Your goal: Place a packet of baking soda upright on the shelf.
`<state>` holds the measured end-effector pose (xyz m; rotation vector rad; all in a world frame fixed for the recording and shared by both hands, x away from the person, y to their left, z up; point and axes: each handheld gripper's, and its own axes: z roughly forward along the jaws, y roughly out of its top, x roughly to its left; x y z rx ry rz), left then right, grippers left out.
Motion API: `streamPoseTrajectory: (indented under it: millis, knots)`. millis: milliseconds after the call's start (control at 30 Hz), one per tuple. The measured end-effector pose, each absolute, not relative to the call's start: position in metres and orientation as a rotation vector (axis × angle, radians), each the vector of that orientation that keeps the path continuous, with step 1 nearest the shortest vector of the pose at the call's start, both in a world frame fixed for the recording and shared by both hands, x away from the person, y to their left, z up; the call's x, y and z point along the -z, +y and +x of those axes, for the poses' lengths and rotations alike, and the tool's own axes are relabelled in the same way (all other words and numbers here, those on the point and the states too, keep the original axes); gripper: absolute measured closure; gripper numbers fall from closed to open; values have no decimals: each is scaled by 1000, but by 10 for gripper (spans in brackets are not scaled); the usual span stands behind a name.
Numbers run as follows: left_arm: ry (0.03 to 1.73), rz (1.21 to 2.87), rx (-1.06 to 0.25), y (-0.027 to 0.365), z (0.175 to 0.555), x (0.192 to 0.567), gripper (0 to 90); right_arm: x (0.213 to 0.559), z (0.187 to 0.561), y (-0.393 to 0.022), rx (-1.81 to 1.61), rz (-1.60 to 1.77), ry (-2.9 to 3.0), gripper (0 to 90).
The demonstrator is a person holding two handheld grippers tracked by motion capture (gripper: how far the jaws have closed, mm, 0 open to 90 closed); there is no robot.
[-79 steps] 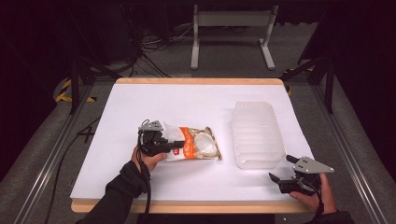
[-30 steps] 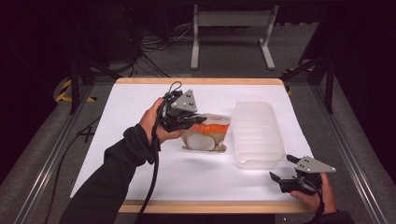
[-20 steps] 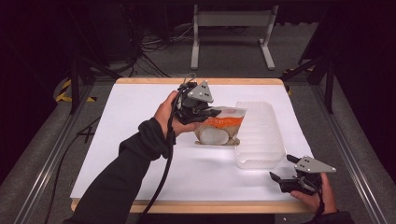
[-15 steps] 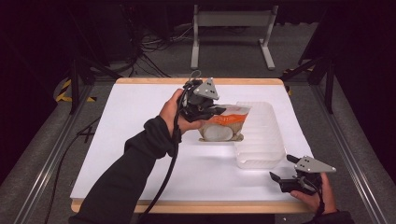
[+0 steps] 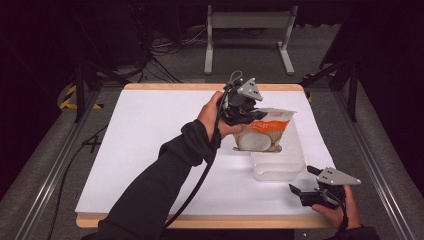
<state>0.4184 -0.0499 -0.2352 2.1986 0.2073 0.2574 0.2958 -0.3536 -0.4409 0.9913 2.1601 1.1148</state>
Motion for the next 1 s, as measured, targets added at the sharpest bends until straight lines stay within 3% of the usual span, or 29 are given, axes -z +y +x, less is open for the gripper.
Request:
streamPoseTrajectory:
  millis: [433, 767, 1000]
  knots:
    - [211, 2167, -201, -86, 422, 254, 899, 441, 296, -354, -1116, 994, 2163, 100]
    - [282, 2098, -213, -88, 429, 255, 899, 441, 296, -354, -1120, 999, 2165, 100]
    - [267, 2072, -150, -100, 425, 276, 898, 441, 296, -354, -1117, 998, 2164, 100]
